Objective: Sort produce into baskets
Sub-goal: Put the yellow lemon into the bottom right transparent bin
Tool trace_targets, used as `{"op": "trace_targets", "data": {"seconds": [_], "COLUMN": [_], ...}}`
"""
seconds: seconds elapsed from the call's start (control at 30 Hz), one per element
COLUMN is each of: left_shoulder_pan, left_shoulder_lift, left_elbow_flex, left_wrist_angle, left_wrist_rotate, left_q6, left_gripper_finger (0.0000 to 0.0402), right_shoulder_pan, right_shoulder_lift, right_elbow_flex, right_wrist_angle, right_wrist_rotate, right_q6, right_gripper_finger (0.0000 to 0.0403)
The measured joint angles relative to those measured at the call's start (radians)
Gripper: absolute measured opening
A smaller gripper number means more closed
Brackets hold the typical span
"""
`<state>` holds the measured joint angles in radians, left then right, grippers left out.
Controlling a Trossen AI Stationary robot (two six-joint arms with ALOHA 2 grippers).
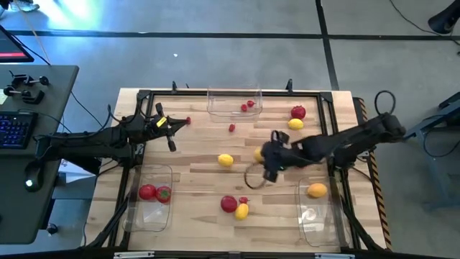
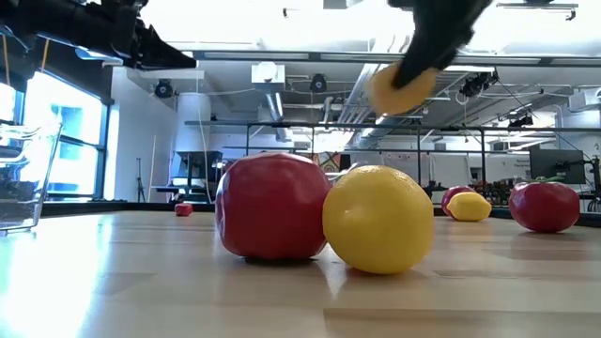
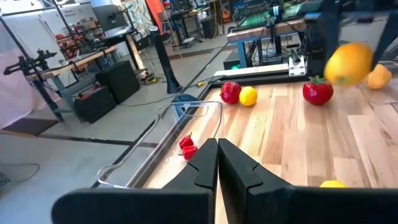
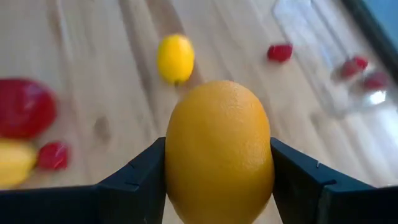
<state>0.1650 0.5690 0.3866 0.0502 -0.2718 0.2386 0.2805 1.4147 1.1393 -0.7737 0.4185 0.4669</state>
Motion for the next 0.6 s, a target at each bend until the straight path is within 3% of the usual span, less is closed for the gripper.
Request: {"op": "trace_targets", "data": {"seconds": [0.27,0.6], "left_shoulder_pan": [0.000,0.000], "left_shoulder_lift": [0.000,0.000], "left_elbow_flex": [0.000,0.000], "left_wrist_angle": [0.000,-0.001], "left_wrist_rotate": [0.000,0.000], "left_q6": [-0.002,-0.019], "left_gripper_finger": [0.0000,0.0000], "right_shoulder_pan": [0.218,0.477], "right_shoulder_lift": [-0.044,-0.043], "right_elbow_flex": [-0.001,-0.001], "right_wrist_angle": [-0.303,-0.453], "right_wrist_rotate": [-0.019,-0.185], "right_q6": [0.401,0.904], "right_gripper_finger": [0.0209,0.0205]}}
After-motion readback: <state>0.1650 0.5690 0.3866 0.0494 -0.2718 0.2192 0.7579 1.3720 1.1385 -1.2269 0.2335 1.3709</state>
